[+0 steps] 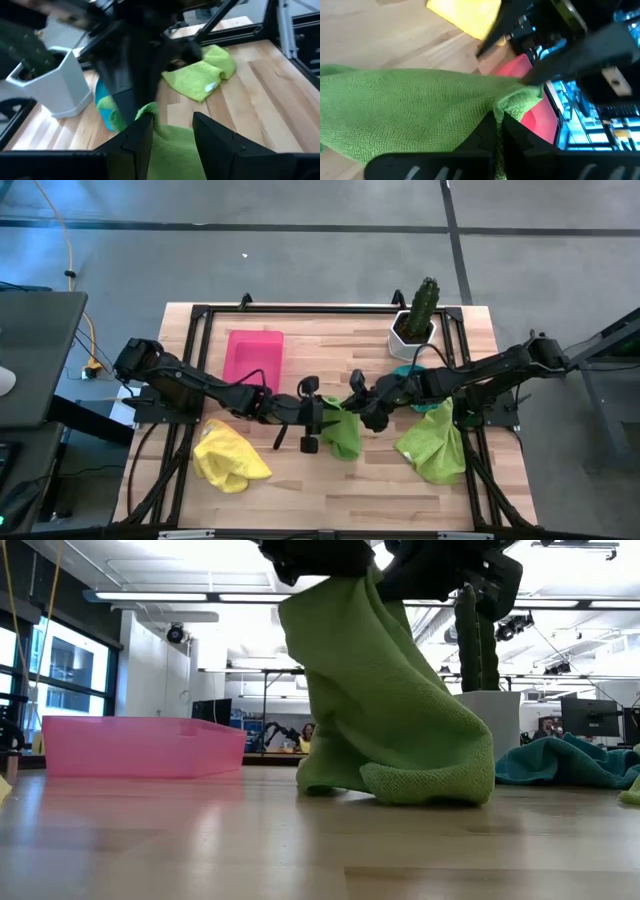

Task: Roll microfiber towels into tight, uniform cylinder then place into a basket
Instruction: Roll the green microfiber cloth

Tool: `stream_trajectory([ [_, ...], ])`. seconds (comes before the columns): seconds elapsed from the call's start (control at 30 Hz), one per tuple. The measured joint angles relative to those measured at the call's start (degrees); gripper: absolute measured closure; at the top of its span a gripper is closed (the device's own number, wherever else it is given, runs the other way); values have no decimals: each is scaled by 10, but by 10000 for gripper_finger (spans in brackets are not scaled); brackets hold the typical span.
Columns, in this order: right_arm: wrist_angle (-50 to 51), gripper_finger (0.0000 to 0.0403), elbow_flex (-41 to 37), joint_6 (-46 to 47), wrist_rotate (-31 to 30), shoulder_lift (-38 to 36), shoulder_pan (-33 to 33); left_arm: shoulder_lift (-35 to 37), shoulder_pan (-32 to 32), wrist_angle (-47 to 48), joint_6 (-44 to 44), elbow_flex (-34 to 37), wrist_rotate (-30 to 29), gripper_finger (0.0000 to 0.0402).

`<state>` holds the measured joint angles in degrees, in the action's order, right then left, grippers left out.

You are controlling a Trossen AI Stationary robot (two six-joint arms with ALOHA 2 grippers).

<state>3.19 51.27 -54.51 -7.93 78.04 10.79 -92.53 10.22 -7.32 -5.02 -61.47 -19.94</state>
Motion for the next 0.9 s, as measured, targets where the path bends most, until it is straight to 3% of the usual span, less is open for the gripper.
stream_trajectory([
  [0.27, 9, 403, 0, 1, -36, 0, 0, 0, 22, -2, -12, 0, 12, 273],
  [0.5, 9, 403, 0, 2, -20, 0, 3, 0, 18, 2, -12, 0, -50, 273],
  [0.9, 6, 403, 0, 4, -19, 0, 3, -17, 7, 8, 3, 0, -28, 273],
])
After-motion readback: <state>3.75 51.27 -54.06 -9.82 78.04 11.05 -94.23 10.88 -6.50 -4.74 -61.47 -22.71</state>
